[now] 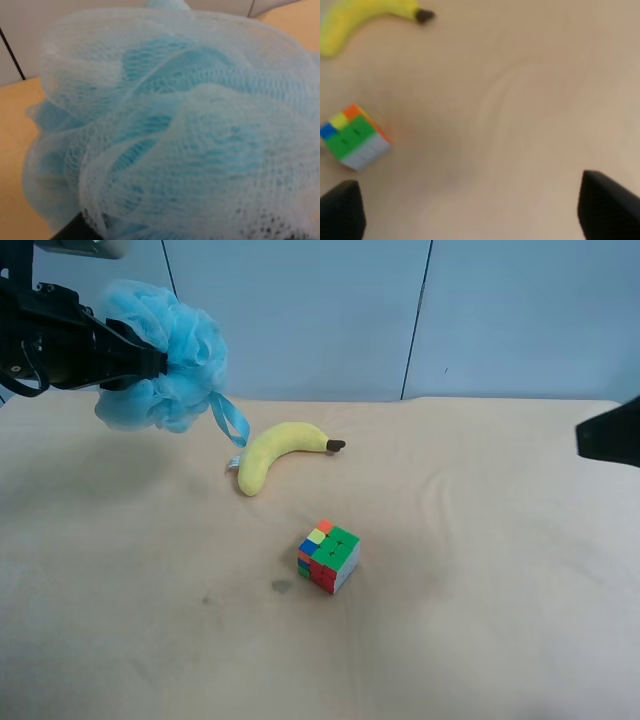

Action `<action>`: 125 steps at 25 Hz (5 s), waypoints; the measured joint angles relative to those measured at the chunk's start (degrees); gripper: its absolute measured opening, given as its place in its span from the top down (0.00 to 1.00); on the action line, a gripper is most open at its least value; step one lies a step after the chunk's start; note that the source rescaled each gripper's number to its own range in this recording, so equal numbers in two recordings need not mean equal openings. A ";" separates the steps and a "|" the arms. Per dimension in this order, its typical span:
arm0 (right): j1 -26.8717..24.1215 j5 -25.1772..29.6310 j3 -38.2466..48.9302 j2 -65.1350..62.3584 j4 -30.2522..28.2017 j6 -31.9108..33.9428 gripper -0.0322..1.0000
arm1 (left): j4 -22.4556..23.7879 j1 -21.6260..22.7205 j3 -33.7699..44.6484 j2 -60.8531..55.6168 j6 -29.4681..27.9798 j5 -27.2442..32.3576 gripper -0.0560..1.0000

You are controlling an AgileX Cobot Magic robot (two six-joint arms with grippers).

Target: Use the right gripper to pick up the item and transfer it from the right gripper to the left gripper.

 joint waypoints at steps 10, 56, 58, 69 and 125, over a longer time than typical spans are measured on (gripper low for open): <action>0.00 10.25 0.00 -12.35 -2.29 -0.11 0.20 | 0.86 0.00 0.00 8.81 0.00 -2.79 0.94; 0.00 10.27 0.00 -15.88 -1.76 0.08 0.20 | 0.59 0.00 0.00 5.46 -1.66 -3.05 0.00; 0.00 10.27 0.00 -15.88 -1.76 0.08 0.20 | 0.45 0.00 0.00 3.43 -2.21 -1.24 0.00; 0.00 10.27 0.00 -15.88 -1.76 -0.16 0.20 | 0.45 0.00 0.00 -11.57 -2.50 10.72 0.00; 0.00 10.27 0.00 -15.88 -2.25 -2.75 0.20 | 24.83 0.00 15.35 -73.15 -23.10 55.36 0.00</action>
